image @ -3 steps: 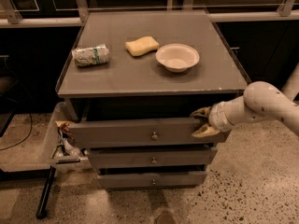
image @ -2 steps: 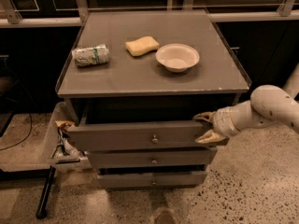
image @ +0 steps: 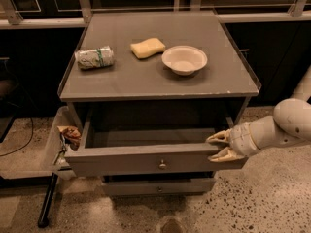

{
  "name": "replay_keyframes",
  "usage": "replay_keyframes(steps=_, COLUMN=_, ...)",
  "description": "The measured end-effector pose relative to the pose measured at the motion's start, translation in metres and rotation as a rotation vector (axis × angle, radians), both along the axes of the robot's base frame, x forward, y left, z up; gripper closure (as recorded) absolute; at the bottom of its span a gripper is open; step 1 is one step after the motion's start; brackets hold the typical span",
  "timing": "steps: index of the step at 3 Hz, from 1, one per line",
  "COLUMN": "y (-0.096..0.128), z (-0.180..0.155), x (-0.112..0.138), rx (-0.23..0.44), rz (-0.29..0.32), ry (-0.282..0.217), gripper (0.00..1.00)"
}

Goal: Open top drawer

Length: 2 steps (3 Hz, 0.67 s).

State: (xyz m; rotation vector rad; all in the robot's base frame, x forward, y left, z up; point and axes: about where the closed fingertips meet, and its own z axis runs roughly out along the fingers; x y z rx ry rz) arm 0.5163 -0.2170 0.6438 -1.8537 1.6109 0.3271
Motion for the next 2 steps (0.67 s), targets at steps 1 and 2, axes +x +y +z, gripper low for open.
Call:
replay_keyframes(steps=1, y=-0.0005, z=-0.0005, x=-0.0009, rx=0.000, rz=0.000, ry=0.001, gripper=0.00)
replay_keyframes(steps=2, y=-0.0005, z=-0.0005, x=-0.0009, rx=0.000, rz=0.000, ry=0.001, gripper=0.00)
